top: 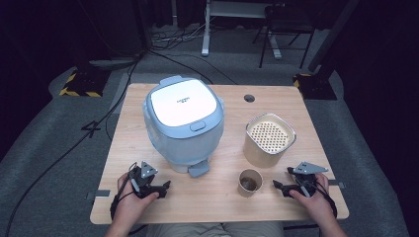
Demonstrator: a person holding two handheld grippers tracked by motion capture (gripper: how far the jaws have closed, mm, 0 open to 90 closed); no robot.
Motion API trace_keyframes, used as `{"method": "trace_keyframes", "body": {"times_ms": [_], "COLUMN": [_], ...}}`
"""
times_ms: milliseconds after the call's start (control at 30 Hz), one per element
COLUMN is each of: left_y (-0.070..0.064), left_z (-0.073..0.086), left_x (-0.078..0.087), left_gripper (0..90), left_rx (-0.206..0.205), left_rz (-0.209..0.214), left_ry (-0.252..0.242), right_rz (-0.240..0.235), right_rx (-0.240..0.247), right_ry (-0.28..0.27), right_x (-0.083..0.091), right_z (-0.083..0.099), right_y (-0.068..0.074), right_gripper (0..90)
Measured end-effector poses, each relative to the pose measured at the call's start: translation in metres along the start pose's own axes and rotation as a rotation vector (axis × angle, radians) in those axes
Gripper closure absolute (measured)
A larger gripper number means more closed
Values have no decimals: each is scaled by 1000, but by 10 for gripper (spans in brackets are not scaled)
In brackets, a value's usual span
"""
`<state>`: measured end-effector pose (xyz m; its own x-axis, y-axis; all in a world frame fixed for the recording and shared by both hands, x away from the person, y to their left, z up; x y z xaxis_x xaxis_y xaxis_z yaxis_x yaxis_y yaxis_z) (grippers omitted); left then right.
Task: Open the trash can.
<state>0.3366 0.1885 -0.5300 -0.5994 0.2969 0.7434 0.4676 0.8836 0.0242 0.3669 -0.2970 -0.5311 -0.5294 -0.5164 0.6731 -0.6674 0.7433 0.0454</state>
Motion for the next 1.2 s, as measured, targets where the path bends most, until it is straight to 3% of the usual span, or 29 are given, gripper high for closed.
{"method": "trace_keyframes", "body": {"times_ms": [133, 200, 333, 600, 800, 867, 1033, 1167, 1200], "left_y": [0, -1, -1, 0, -1, 1, 2, 1, 0], "left_z": [-2, -2, -8, -22, -45, -56, -66, -77, -82], "left_x": [1, 4, 15, 33, 58, 69, 82, 97, 103], "left_gripper": [251, 287, 320, 349, 352, 353, 357, 363, 367], "left_rx": [-17, -18, -30, -79, -59, -78, -119, -93, -97], "left_rz": [13, 41, 95, 129, 189, 188, 178, 225, 261], "left_ry": [7, 16, -11, -44, -132, -172, -206, -281, -329], "right_rz": [-1, -3, -3, -3, -3, -4, -4, -4, -3], "right_rx": [0, 0, 2, 2, 4, 3, 3, 3, 4], "right_ry": [0, -1, -1, -1, -1, -1, -1, -1, -2], "right_x": [0, 0, 0, 0, 0, 0, 0, 0, 0], "right_z": [0, 0, 0, 0, 0, 0, 0, 0, 0], "right_y": [0, 0, 0, 0, 0, 0, 0, 0, 0], "right_gripper": [173, 173, 173, 174, 174, 175, 175, 175, 175]}}
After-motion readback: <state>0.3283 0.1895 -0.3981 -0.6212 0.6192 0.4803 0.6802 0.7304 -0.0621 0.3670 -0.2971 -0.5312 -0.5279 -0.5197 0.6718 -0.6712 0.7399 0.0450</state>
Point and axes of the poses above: each handheld gripper's, and its own axes: x roughly backward along the jaws, z roughly out of its underside, y roughly to its left, the point moved 4 cm from there along -x, roughly forward along the jaws, and after that the axes turned 4 degrees about -z, right-handed, at the moved point
